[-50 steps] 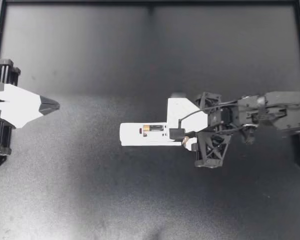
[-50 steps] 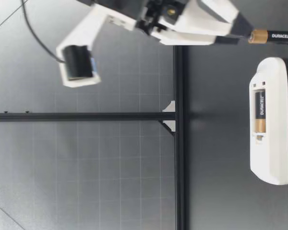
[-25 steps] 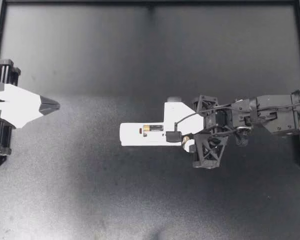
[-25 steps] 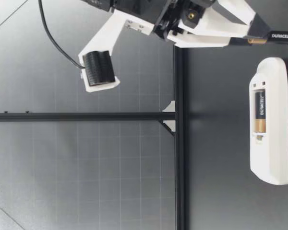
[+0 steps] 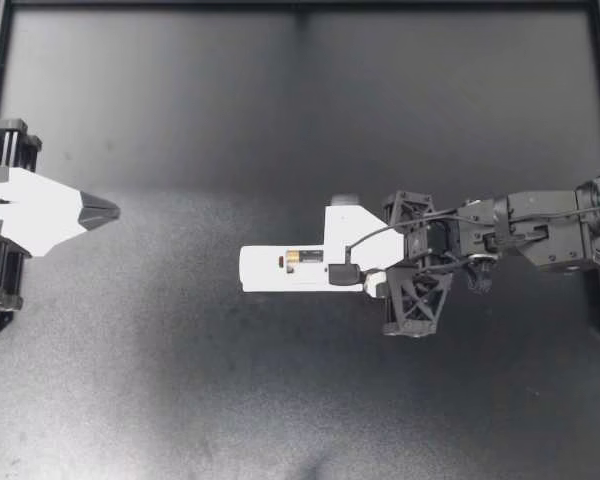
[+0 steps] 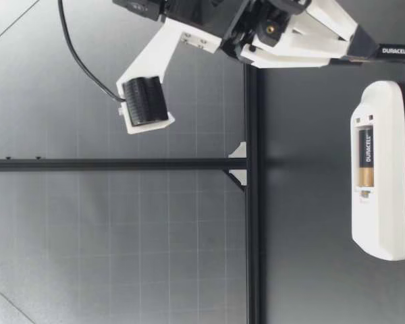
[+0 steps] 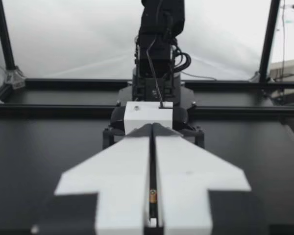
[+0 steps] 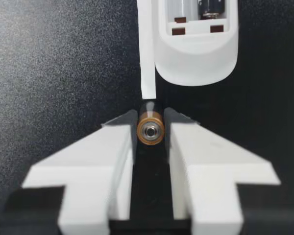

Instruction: Place the battery into the slot of the remote controller.

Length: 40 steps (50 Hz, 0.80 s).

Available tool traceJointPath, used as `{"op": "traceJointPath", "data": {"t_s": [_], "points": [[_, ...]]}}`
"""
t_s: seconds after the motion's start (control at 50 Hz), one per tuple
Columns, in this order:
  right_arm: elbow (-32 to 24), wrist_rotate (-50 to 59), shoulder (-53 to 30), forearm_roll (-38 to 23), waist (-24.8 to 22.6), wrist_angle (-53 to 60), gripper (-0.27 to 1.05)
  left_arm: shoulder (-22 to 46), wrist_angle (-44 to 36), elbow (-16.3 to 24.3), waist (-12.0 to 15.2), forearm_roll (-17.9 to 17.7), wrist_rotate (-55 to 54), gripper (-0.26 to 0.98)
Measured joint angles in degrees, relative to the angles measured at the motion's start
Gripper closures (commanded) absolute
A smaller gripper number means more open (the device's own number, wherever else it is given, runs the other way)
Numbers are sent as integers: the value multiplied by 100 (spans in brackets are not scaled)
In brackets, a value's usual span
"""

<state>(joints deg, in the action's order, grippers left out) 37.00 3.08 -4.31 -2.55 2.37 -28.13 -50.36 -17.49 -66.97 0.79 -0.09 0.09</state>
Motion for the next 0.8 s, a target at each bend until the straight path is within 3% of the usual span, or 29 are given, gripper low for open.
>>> {"op": "traceJointPath", "data": {"t_s": [0.22, 0.38, 0.56, 0.8], "points": [[0, 0, 79, 0, 0, -18, 81, 176, 132, 0, 9, 0, 0, 91], [167, 0, 527, 0, 0, 369, 81, 861, 650, 220, 35, 0, 0, 91], [826, 9, 905, 0, 53, 2162, 81, 1960, 1362, 738, 211, 0, -18, 91], [1591, 18, 756, 18, 360, 4887, 81, 3586, 1986, 1538, 334, 0, 18, 91]]}}
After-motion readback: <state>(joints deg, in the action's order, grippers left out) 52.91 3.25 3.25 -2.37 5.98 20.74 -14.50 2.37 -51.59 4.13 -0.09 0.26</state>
